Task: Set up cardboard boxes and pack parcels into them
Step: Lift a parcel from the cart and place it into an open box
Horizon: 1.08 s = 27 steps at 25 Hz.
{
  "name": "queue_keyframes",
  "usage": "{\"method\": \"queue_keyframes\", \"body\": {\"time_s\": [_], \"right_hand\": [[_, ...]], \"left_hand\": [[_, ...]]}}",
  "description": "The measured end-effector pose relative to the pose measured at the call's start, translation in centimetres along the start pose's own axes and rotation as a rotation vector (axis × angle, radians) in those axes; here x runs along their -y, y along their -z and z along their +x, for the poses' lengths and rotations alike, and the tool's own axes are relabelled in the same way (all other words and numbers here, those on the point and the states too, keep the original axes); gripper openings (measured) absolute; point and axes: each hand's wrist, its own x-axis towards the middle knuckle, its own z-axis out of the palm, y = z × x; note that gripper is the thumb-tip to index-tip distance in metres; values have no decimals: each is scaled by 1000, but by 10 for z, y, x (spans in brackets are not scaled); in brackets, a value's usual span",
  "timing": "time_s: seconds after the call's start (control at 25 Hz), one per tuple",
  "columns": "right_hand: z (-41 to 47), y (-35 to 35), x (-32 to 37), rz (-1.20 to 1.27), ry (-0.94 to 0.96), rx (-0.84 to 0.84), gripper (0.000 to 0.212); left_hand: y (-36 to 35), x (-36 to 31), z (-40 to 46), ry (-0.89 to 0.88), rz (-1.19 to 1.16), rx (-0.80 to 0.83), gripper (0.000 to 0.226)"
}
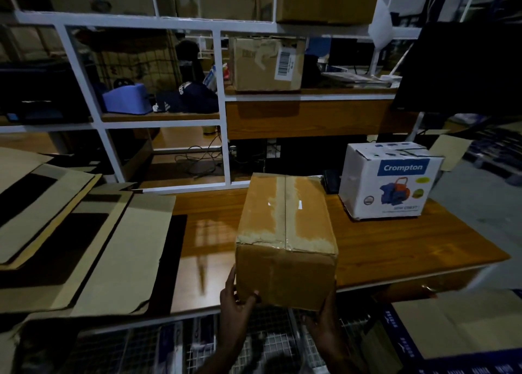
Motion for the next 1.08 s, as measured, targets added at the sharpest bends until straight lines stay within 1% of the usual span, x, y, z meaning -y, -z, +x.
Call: {"method": "queue_keyframes", "body": {"time_s": [0.08,0.16,0.24,0.36,0.52,0.64,0.72,0.88,1.0,1.08], "right_hand": [[-2,12,12,-112,18,-40,104],[1,24,30,-261,102,-145,101],[10,35,47,-355,221,-283,100],[28,50,72,-349,261,-428,97],[45,69,110,-276,275,-554,86],[59,73,132,-205,315,-562,73],[63,74,141,-160,336,-567,67],[69,74,157,-98,364,-564,57],[75,69,167,-92,381,-552,57],[80,66,169,-50,405,-527,68]], "left_hand": [[-16,-7,-12,-65,87,-100,85],[-32,-24,-22,-122,163,-198,88],[-43,-46,-28,-204,260,-281,79],[-49,-77,-23,-336,373,-335,68],[-49,-116,-9,-481,386,-417,47],[-48,-138,-1,-523,333,-445,31],[-47,-146,1,-549,321,-453,26],[-46,-156,6,-560,316,-476,26],[-43,-157,17,-587,309,-493,28],[-43,-156,24,-596,286,-456,34]]}}
